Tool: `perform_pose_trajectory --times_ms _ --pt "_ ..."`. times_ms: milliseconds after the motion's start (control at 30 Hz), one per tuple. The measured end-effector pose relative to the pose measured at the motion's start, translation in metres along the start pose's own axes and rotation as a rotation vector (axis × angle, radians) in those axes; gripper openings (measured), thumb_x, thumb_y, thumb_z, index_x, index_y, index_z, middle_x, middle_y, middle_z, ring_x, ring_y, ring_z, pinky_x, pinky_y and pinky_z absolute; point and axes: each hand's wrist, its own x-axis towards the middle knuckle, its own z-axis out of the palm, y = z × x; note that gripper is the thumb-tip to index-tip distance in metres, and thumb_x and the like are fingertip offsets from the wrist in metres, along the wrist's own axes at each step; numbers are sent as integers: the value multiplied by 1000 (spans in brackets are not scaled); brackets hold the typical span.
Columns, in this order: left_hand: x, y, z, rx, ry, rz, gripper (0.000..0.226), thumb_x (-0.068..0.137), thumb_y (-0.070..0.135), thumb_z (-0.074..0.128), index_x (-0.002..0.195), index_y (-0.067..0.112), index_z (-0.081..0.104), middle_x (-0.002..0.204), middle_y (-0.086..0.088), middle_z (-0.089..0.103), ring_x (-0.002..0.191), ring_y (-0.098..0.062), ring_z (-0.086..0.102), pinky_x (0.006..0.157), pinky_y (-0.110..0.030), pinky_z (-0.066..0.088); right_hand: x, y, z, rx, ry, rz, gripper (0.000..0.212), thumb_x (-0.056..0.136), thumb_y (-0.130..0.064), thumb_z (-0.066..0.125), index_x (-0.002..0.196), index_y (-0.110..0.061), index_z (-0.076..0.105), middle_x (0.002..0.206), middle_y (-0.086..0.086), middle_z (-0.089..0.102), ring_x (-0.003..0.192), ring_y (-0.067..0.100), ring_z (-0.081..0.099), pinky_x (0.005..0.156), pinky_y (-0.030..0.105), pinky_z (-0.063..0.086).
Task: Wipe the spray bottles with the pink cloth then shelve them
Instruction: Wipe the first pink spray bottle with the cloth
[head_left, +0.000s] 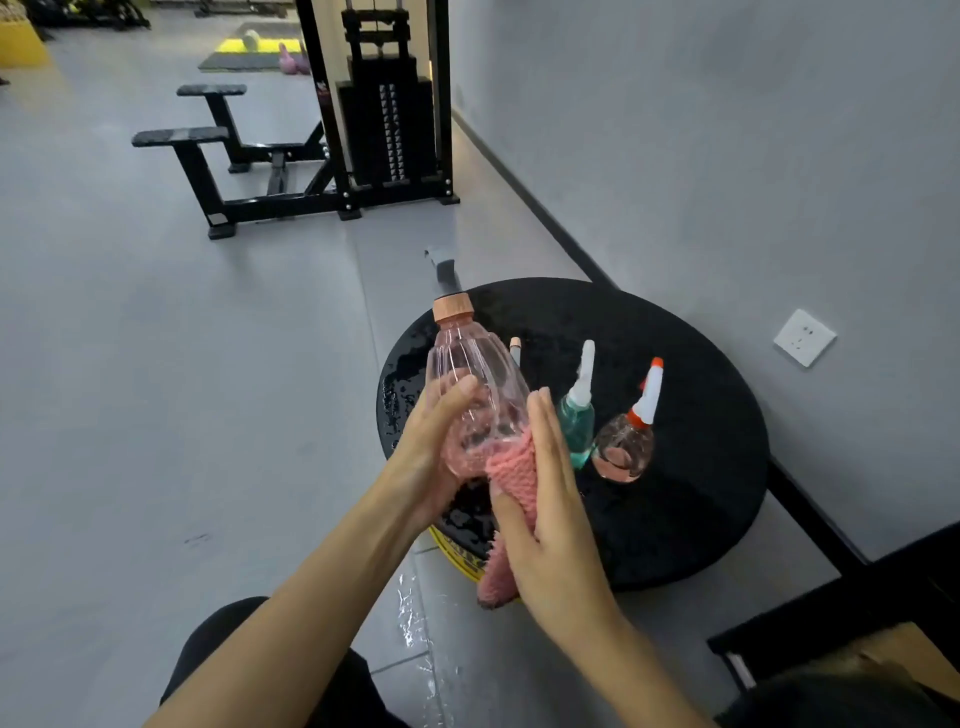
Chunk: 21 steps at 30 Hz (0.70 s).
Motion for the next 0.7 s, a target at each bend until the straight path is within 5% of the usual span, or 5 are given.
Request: perform_pose_trajectory --times_ms 100,200,300,567,700 --pt "18 -1 -17 41 44 30 108 23 58 95 116 20 53 91 5 77 85 -15 75 70 -37 62 2 19 8 343 52 286 60 98 -14 52 149 -38 30 151 -26 36 139 -10 31 121 30 22" --pt "39 -8 -40 107 114 53 105 37 51 95 127 18 51 111 -7 68 97 -23 70 88 -49 58 5 34 15 675 97 519 52 95 -10 56 142 -31 47 144 -18 51 133 1 46 118 36 31" --pt "57 -19 -67 179 148 58 83 54 38 82 128 18 52 113 -6 61 96 -17 68 83 -41 58 11 43 13 906 148 669 57 82 -9 55 138 -20 52 138 -5 59 123 9 57 98 25 49" --pt "94 -52 -124 477 194 -1 77 53 33 91 121 20 58 122 -10 68 115 -30 65 103 -54 49 23 71 6 1077 244 840 58 76 -16 51 133 -16 55 132 0 64 121 16 58 101 35 44" --pt "112 -61 -143 677 134 -37 70 57 23 91 116 26 55 119 -3 67 112 -18 66 104 -44 50 28 82 1 1109 263 882 54 75 -20 55 128 -16 58 122 5 70 104 16 70 79 32 57"
